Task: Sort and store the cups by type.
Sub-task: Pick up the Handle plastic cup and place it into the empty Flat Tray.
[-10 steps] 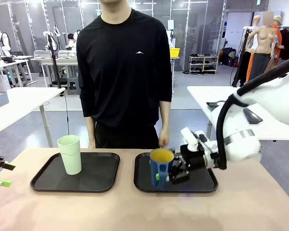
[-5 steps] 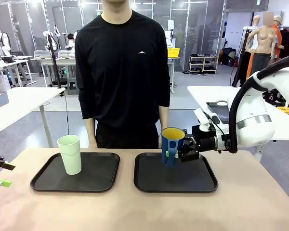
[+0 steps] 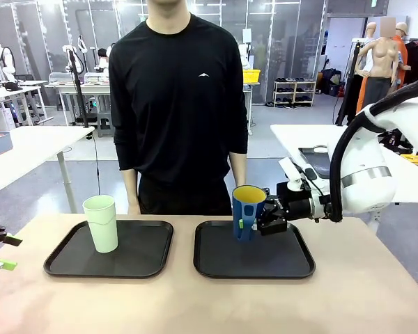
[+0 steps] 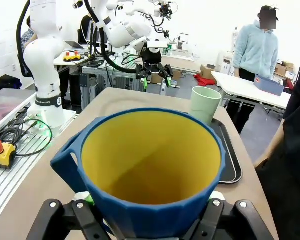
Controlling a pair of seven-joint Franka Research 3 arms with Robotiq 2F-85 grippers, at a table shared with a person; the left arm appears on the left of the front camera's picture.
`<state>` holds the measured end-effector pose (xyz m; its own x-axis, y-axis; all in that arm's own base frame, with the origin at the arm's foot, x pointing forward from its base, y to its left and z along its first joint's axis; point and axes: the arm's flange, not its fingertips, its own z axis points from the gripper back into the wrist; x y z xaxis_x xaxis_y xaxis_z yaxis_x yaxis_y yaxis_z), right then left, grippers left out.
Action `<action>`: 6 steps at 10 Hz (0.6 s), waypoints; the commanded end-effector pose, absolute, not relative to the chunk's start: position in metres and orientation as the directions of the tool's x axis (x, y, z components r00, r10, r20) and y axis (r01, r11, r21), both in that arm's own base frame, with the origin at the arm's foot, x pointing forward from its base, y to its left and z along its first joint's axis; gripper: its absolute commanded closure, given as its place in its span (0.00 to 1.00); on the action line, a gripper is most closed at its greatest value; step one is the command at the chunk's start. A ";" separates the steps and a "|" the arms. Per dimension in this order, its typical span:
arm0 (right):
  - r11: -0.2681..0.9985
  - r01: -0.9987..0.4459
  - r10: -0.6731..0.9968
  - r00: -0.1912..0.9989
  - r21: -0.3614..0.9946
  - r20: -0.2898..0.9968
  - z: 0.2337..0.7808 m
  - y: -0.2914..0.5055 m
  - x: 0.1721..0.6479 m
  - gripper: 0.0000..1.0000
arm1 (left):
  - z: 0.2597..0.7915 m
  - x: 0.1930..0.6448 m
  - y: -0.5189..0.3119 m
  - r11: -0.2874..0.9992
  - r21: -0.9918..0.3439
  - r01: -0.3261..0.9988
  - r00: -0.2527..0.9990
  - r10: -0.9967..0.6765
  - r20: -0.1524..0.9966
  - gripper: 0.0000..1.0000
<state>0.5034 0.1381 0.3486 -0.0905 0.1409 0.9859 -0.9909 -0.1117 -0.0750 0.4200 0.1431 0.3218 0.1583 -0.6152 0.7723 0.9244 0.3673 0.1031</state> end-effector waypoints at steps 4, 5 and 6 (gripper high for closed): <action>-0.015 -0.996 0.168 -0.089 -0.087 0.982 0.302 0.118 0.553 0.27 | 0.324 0.421 0.144 0.357 0.116 0.927 0.136 -0.606 0.784 0.00; 0.007 -0.997 0.154 -0.075 -0.077 0.985 0.290 0.112 0.568 0.27 | 0.324 0.421 0.144 0.357 0.116 0.927 0.136 -0.606 0.784 0.00; 0.026 -0.998 0.131 -0.048 -0.052 0.990 0.277 0.106 0.583 0.27 | 0.324 0.421 0.144 0.357 0.116 0.927 0.136 -0.606 0.784 0.00</action>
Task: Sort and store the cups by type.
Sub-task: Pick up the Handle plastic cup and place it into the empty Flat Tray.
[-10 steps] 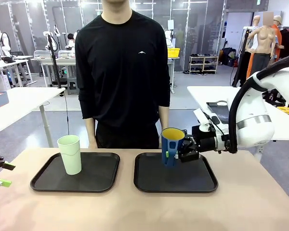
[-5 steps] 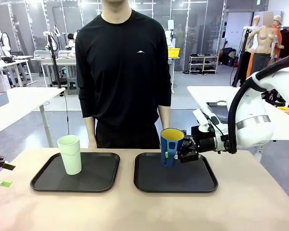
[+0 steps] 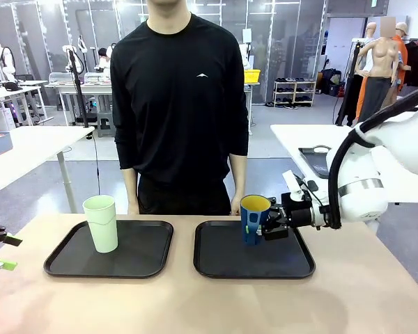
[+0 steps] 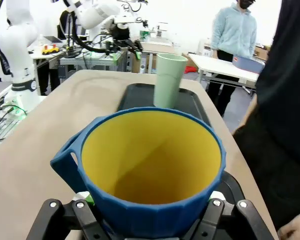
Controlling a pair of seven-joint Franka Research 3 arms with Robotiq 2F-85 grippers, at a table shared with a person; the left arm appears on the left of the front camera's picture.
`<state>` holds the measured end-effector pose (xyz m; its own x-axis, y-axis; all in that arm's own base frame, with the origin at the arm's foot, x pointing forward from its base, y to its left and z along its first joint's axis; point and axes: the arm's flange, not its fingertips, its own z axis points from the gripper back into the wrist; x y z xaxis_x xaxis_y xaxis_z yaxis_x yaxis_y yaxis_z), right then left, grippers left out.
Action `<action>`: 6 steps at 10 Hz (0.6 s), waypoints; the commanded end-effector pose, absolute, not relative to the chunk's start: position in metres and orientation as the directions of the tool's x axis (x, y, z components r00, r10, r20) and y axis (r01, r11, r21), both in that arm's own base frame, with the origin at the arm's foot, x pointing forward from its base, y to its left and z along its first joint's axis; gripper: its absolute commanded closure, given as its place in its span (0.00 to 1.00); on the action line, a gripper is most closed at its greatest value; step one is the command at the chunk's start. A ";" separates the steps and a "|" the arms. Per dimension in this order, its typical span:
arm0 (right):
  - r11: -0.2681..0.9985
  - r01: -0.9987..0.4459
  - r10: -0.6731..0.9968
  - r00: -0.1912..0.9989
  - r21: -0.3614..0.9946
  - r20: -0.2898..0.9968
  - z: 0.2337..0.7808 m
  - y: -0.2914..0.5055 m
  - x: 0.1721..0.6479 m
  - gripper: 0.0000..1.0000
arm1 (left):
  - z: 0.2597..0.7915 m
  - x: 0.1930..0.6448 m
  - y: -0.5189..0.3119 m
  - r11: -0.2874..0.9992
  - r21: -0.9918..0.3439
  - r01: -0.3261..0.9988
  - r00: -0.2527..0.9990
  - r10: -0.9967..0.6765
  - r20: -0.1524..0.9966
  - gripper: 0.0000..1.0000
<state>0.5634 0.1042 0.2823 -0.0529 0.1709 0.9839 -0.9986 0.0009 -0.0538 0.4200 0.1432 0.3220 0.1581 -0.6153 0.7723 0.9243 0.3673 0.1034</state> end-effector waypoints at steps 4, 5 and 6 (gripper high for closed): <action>0.052 -0.999 0.092 0.014 0.009 0.996 0.246 0.094 0.610 0.27 | 0.324 0.421 0.144 0.357 0.116 0.927 0.136 -0.606 0.784 0.00; 0.053 -0.998 0.088 0.028 0.023 0.996 0.241 0.093 0.612 0.27 | 0.324 0.421 0.144 0.357 0.116 0.927 0.136 -0.606 0.784 0.00; 0.061 -0.997 0.091 0.042 0.036 0.995 0.237 0.093 0.612 0.27 | 0.324 0.421 0.144 0.357 0.116 0.927 0.136 -0.606 0.784 0.00</action>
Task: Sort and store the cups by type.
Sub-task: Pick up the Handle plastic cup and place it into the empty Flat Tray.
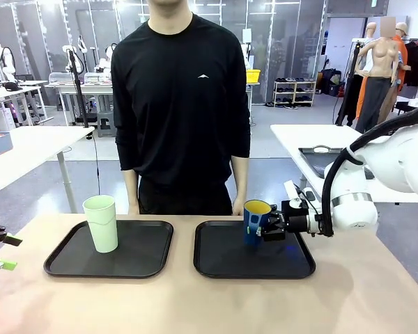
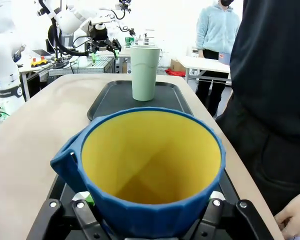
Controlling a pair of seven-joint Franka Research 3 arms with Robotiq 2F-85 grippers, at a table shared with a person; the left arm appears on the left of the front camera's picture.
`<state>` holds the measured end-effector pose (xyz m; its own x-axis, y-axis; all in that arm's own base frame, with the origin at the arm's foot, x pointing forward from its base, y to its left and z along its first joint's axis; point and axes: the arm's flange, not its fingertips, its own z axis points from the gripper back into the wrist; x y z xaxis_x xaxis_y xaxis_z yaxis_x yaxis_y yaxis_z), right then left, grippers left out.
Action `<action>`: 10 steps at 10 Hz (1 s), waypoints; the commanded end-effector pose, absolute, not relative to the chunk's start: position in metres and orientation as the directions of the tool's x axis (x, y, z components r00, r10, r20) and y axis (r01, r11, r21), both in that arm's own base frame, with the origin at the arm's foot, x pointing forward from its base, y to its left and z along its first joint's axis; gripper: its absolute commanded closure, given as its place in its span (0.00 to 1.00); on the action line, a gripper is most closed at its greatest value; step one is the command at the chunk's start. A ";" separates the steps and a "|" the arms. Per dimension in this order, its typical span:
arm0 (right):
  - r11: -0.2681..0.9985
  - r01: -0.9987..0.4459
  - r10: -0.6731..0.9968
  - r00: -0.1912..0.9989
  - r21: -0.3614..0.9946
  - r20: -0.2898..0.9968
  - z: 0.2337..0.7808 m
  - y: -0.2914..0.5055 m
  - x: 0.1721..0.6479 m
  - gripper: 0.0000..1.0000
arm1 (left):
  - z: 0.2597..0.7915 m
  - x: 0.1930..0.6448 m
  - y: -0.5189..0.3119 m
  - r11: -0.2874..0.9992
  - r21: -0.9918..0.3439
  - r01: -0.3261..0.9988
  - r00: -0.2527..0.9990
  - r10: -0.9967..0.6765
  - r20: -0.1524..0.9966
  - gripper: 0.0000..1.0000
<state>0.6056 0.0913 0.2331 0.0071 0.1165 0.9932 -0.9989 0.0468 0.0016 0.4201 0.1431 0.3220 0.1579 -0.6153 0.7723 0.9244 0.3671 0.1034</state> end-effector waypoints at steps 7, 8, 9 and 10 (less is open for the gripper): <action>0.090 -0.991 0.180 0.118 0.103 0.977 0.214 0.097 0.619 0.27 | 0.324 0.421 0.144 0.357 0.116 0.927 0.136 -0.606 0.784 0.00; 0.091 -0.990 0.180 0.121 0.106 0.976 0.211 0.097 0.619 0.27 | 0.324 0.421 0.144 0.357 0.116 0.927 0.136 -0.606 0.784 0.00; 0.100 -0.989 0.186 0.126 0.108 0.975 0.209 0.097 0.620 0.27 | 0.324 0.421 0.144 0.357 0.116 0.927 0.136 -0.606 0.784 0.00; 0.104 -0.988 0.198 0.132 0.113 0.971 0.208 0.097 0.619 0.27 | 0.324 0.421 0.144 0.357 0.116 0.927 0.136 -0.606 0.784 0.00</action>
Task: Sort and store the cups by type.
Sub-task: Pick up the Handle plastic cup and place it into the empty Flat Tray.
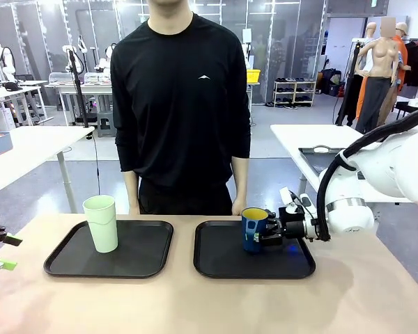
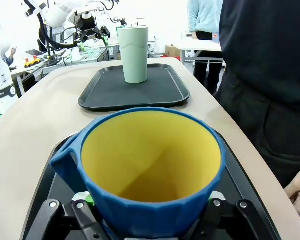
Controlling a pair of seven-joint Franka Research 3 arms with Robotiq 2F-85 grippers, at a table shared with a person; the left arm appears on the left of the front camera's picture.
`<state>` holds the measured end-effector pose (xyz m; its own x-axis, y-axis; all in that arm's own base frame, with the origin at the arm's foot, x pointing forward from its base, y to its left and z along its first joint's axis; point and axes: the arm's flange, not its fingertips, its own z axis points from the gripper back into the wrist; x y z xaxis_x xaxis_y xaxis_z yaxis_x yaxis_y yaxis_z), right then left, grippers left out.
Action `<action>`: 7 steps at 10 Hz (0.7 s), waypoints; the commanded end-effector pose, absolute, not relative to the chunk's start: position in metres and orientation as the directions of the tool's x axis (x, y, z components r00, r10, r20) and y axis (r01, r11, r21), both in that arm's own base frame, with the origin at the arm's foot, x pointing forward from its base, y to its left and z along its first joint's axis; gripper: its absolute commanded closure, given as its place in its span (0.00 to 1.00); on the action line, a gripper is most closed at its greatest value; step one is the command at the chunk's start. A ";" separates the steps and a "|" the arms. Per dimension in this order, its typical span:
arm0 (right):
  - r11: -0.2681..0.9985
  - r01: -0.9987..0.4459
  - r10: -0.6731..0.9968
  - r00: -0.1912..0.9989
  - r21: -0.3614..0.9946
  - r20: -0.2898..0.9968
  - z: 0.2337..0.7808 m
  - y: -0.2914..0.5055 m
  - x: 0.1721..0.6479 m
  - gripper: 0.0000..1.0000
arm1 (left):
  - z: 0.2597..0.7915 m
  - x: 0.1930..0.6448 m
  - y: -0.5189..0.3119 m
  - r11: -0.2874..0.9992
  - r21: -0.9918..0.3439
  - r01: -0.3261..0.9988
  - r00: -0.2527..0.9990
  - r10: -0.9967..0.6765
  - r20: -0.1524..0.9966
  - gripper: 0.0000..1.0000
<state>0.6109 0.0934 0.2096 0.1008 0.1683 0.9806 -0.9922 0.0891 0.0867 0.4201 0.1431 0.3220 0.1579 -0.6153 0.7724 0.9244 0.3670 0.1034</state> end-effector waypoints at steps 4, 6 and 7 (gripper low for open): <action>0.115 -0.985 0.218 0.152 0.129 0.964 0.209 0.092 0.614 0.00 | 0.324 0.421 0.144 0.357 0.116 0.927 0.136 -0.606 0.784 0.00; 0.132 -0.982 0.231 0.163 0.135 0.959 0.213 0.086 0.611 0.00 | 0.324 0.421 0.144 0.357 0.116 0.927 0.136 -0.606 0.784 0.00; 0.129 -0.983 0.235 0.161 0.133 0.958 0.215 0.081 0.609 0.00 | 0.324 0.421 0.144 0.357 0.116 0.927 0.136 -0.606 0.784 0.00</action>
<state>0.6131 0.0847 0.2067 0.1320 0.2066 0.9695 -0.9863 0.1248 0.1077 0.4201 0.1430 0.3220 0.1578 -0.6153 0.7724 0.9245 0.3670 0.1034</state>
